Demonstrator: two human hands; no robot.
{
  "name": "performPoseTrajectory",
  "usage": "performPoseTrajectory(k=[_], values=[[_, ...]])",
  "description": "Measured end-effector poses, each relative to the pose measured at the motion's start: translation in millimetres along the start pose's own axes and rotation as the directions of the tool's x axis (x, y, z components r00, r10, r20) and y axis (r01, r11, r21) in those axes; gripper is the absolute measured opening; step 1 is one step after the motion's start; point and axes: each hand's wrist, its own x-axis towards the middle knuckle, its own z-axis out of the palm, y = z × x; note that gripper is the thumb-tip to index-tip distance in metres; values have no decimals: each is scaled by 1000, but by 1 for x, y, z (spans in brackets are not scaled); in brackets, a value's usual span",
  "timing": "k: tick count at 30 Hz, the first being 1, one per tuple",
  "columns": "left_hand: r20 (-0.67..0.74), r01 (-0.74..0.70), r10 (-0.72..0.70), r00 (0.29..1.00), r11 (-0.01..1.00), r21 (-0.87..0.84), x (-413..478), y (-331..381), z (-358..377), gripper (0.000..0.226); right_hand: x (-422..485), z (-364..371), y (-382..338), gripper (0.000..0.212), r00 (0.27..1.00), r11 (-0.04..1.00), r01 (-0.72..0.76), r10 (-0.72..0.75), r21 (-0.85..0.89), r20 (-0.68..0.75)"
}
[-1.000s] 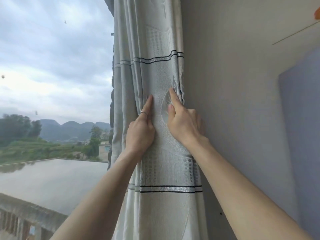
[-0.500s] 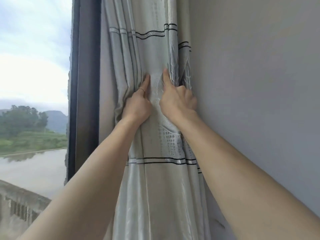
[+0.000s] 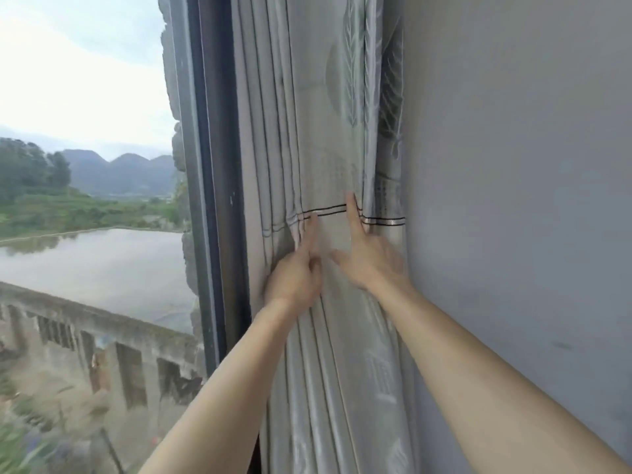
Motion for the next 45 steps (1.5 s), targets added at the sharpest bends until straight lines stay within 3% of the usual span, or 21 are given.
performPoseTrajectory(k=[2, 4, 7, 9, 10, 13, 14, 16, 19, 31, 37, 41, 45], values=[[-42, -33, 40, 998, 988, 153, -49, -15, 24, 77, -56, 37, 27, 105, 996, 999, -26, 24, 20, 91], [-207, -77, 134, 969, 962, 263, -84, -30, 44, 80, -104, 73, 53, 106, 985, 996, -67, 56, 58, 164], [-443, -170, 215, 870, 975, 140, -131, -49, 70, 75, -163, 123, 83, 106, 983, 989, -85, 63, 121, 175], [-504, -182, 157, 850, 983, -2, -148, -56, 86, 74, -187, 142, 92, 109, 970, 978, -116, 75, 173, 230], [-439, 4, -23, 898, 999, -44, -174, -73, 121, 76, -214, 184, 111, 109, 919, 964, -152, 57, 217, 391], [-408, 157, -278, 869, 939, -305, -179, -68, 133, 79, -225, 204, 117, 85, 905, 945, -182, 53, 272, 422], [-385, 179, -302, 872, 929, -324, -173, -66, 136, 76, -223, 207, 117, 75, 912, 950, -167, 46, 265, 408], [-302, 170, -267, 915, 935, -311, -162, -64, 131, 66, -219, 208, 114, 63, 906, 961, -151, 40, 233, 421], [-200, 133, -182, 963, 962, -237, -147, -76, 129, 53, -209, 215, 110, 56, 940, 976, -135, 71, 173, 332], [-192, 188, -176, 966, 981, 50, -104, -91, 154, 48, -177, 256, 102, 35, 945, 983, -55, -5, 175, 328], [-4, 190, -191, 982, 975, 115, -156, -73, 113, 53, -205, 234, 100, 30, 870, 941, -40, -132, 335, 475], [106, 340, -358, 928, 927, 157, -214, -62, 75, 51, -225, 213, 84, 25, 815, 888, 37, -292, 458, 501], [67, 436, -466, 882, 862, 258, -291, -45, 18, 32, -251, 169, 35, 26, 762, 799, 72, -431, 597, 484]])
